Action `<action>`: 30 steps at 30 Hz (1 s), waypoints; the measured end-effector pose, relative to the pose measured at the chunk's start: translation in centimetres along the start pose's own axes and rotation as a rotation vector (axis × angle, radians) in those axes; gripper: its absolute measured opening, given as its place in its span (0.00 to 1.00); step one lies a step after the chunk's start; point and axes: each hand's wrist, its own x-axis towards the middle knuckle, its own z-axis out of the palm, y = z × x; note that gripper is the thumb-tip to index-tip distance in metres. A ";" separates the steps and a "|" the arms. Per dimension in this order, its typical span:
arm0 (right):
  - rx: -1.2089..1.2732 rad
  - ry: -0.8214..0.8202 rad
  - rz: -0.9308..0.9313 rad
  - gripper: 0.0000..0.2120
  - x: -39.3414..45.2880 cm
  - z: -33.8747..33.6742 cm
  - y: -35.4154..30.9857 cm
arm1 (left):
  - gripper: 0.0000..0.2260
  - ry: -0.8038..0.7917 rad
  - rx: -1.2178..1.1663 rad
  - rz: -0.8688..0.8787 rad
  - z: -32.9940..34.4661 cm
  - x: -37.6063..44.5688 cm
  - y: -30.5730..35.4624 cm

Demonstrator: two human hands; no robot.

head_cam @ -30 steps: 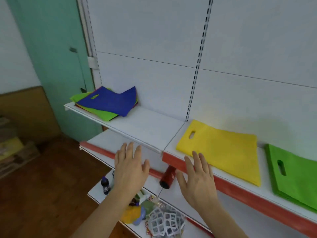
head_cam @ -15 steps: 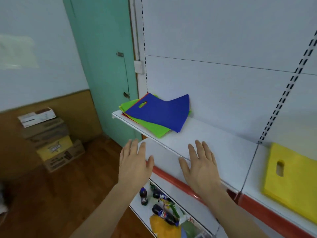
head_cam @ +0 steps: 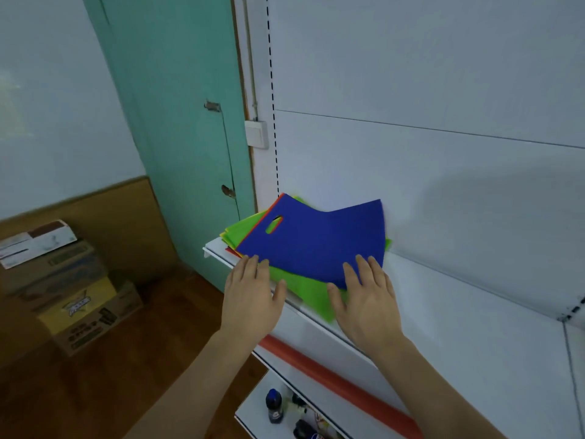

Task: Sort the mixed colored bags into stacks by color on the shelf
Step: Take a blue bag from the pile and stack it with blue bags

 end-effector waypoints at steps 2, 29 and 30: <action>-0.048 -0.022 0.013 0.39 1.5 1.0 -0.8 | 0.31 -0.021 0.020 0.041 0.9 2.4 -1.0; 0.147 0.156 0.821 0.33 4.4 0.6 0.3 | 0.32 -0.062 0.047 0.368 5.0 9.8 -2.7; 0.182 0.185 0.817 0.32 4.5 0.5 0.6 | 0.30 -0.059 0.027 0.379 5.1 9.6 -2.5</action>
